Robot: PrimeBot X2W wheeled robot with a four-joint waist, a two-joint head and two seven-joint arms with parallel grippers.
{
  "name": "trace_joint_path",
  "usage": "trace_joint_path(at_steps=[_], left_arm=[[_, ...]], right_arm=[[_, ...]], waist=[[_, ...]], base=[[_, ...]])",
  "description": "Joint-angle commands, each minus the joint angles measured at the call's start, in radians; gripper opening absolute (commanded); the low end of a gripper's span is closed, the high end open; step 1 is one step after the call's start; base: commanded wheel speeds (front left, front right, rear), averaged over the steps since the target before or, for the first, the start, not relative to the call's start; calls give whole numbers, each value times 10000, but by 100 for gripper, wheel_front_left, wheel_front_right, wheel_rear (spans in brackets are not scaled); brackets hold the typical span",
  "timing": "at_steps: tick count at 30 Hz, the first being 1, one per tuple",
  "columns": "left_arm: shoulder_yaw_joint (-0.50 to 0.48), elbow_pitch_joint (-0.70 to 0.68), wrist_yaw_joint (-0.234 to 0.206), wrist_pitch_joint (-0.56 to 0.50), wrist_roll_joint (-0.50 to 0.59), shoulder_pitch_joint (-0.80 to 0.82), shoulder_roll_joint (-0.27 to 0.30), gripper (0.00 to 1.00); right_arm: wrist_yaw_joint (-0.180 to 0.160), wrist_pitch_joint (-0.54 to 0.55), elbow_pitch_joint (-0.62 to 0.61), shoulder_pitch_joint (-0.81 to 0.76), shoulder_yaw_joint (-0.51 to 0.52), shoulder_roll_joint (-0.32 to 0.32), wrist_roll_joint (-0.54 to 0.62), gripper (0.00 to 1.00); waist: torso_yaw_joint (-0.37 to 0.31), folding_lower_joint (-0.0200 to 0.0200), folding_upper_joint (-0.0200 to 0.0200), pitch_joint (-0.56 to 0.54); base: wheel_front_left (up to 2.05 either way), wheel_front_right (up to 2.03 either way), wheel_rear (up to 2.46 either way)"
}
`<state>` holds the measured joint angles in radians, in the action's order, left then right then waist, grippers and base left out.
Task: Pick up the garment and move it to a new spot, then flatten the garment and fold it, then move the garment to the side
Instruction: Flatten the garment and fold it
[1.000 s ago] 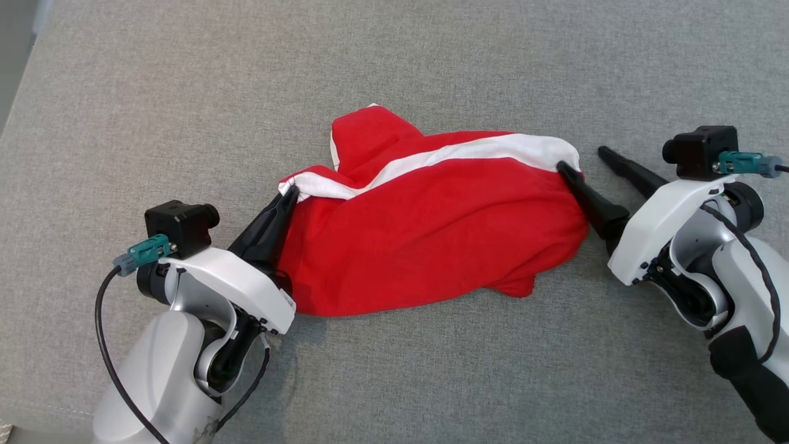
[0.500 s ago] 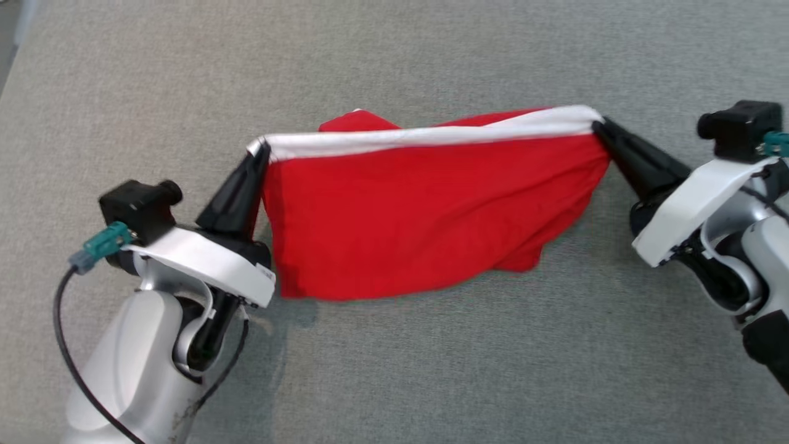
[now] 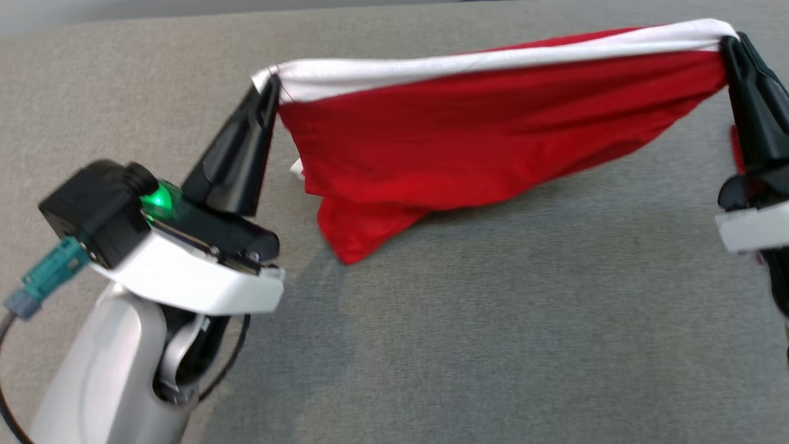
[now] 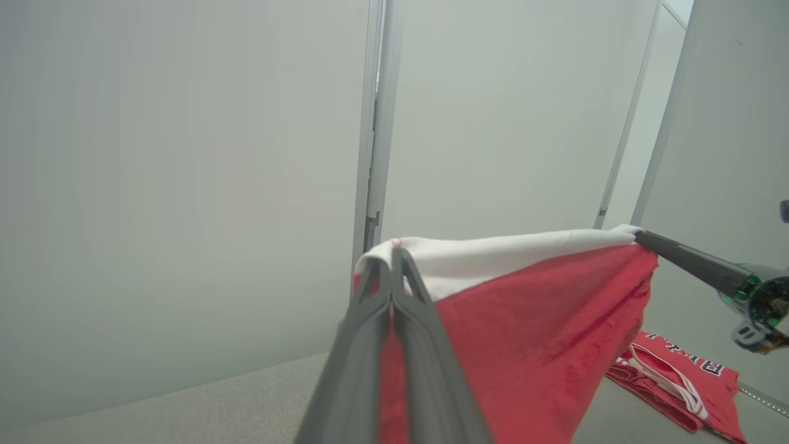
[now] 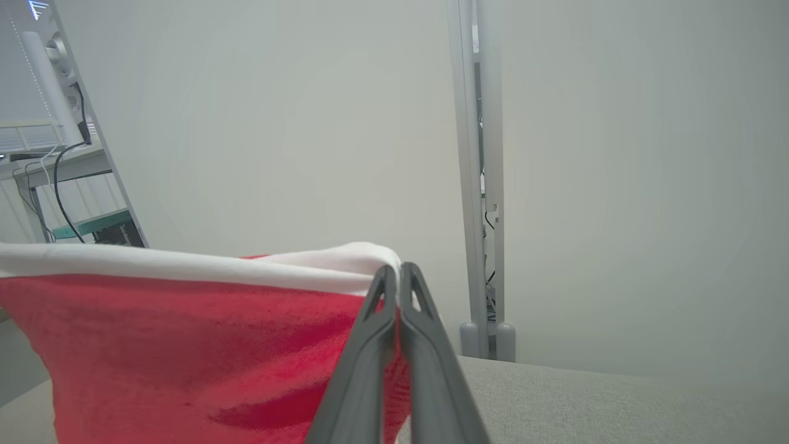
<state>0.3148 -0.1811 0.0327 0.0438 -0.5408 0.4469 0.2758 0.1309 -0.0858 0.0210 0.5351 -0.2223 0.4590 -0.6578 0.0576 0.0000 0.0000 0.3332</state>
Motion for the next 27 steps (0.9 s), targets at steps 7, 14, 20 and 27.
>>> trace_joint_path(at_steps=[7, 14, 20, 27], left_arm=[[162, -1552, -892, -361, 299, -1509, 4, 0], [249, -1961, -1218, -529, 277, -2171, 54, 0], [105, -2043, -1226, -412, 369, -1926, 122, 0], [-354, -1657, -926, -171, 519, 169, 205, 0]], right_arm=[[-4, 1128, -2787, -2659, 2056, -2270, 1468, 0], [-4, 1633, -3672, -3677, 2340, -3100, 1846, 0], [-4, 1510, -3603, -3490, 2308, -3165, 1786, 0], [-4, 1050, -2860, -1170, 1960, -2531, 1585, 0]], waist=[[-715, 0, 0, -569], [-788, 0, 0, -601], [-733, 0, 0, -520], [-556, 0, 0, -155]], base=[[0, 0, 0], [0, 0, 0], [0, 0, 0], [0, 0, 0]])
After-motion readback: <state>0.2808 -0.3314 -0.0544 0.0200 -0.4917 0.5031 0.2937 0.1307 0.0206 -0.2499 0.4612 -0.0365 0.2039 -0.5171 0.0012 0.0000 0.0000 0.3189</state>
